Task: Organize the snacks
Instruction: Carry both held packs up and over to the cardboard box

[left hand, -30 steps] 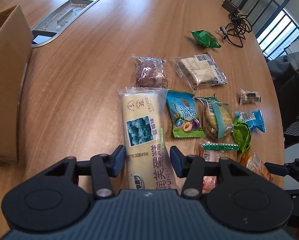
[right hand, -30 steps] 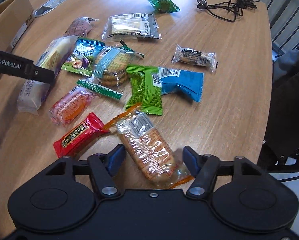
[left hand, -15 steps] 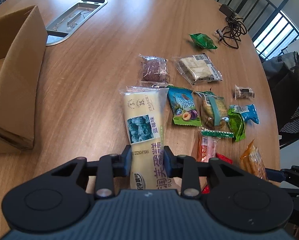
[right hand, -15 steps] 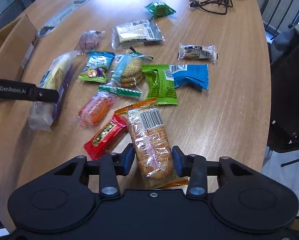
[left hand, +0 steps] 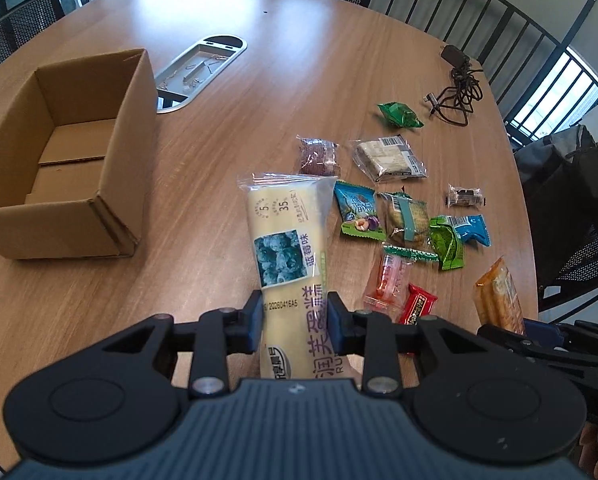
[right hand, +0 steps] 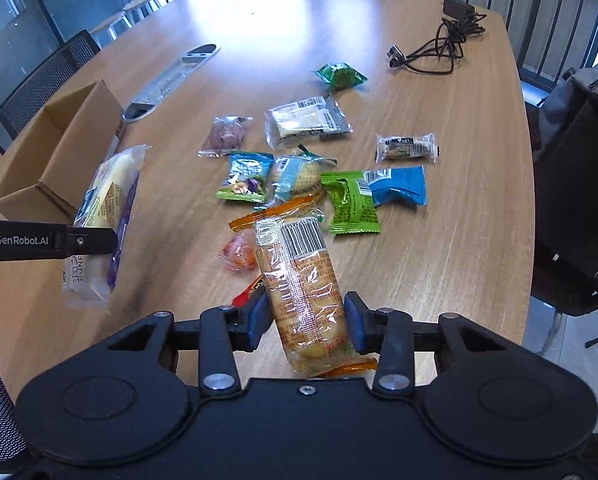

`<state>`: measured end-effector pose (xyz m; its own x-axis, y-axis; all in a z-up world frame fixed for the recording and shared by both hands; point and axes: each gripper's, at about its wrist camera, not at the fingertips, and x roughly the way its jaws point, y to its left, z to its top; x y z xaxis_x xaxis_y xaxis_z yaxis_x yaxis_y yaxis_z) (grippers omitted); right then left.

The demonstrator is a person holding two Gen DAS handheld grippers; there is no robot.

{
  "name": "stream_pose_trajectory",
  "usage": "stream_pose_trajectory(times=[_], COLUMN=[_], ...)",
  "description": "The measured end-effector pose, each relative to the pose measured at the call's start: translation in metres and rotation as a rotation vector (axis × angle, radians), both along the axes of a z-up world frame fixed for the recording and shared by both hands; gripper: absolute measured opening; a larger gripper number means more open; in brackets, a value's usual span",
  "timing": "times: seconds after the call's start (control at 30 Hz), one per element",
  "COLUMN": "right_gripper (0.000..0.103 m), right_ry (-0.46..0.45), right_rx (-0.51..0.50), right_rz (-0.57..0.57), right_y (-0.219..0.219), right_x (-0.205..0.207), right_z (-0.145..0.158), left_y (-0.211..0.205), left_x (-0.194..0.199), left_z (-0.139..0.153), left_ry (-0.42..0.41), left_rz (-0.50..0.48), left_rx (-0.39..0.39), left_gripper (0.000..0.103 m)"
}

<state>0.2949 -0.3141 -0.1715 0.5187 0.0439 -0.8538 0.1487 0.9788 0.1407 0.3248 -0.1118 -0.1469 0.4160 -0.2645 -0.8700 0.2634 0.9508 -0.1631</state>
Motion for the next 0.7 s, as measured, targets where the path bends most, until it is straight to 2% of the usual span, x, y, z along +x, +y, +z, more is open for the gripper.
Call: stream_pose_trajectory(times=[0.37, 0.7], right_gripper=[0.040, 0.040], right_ry=[-0.105, -0.158], right_rx=[0.009, 0.021], right_rz=[0.044, 0.091], right_y=[0.011, 0.019], right_x=[-0.015, -0.022], right_z=[0.033, 0.052], left_y=[0.019, 0.036], left_x=[-0.036, -0.061], left_z=[0.038, 0.058], left_ry=[-0.083, -0.124], left_rz=[0.083, 0.161], left_rx=[-0.007, -0.007], left_gripper=[0.032, 0.032])
